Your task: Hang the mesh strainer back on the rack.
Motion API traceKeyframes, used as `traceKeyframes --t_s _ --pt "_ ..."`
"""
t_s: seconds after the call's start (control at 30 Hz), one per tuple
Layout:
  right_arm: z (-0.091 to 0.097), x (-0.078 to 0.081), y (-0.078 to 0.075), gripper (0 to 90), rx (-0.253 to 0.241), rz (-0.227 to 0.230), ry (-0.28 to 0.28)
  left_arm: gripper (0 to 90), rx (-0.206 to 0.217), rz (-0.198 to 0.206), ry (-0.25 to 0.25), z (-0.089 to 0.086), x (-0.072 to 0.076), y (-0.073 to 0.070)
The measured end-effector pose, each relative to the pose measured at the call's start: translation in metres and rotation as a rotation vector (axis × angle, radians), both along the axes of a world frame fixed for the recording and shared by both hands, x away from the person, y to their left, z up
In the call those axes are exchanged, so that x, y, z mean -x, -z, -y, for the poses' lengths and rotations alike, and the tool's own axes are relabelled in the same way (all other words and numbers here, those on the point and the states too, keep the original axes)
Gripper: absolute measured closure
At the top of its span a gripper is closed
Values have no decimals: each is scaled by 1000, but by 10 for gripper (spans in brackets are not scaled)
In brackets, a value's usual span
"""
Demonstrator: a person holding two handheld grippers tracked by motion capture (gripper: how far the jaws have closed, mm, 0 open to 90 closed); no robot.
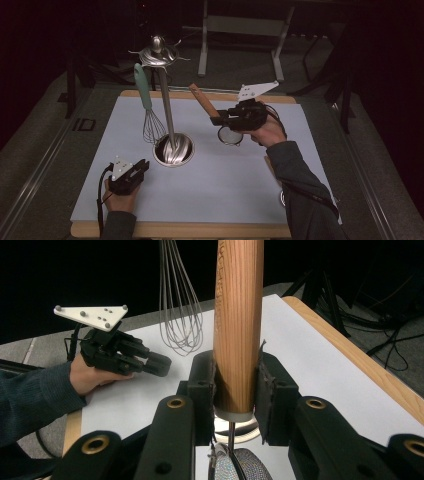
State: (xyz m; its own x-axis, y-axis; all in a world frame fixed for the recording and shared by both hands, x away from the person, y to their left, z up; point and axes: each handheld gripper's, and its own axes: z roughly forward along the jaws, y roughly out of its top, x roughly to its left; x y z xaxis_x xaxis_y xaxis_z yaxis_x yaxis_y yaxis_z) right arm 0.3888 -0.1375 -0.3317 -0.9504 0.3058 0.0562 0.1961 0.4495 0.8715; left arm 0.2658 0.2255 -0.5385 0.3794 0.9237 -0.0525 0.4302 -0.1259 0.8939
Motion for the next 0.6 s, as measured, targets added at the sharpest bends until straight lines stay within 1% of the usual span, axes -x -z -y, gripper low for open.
traceKeyframes --t_s 0.17,0.6 --pt "-3 2 -5 717 2 12 -17 774 -1 -2 1 0 0 0" --pt "-8 4 -22 717 -20 41 -46 774 -1 -1 2 0 0 0"
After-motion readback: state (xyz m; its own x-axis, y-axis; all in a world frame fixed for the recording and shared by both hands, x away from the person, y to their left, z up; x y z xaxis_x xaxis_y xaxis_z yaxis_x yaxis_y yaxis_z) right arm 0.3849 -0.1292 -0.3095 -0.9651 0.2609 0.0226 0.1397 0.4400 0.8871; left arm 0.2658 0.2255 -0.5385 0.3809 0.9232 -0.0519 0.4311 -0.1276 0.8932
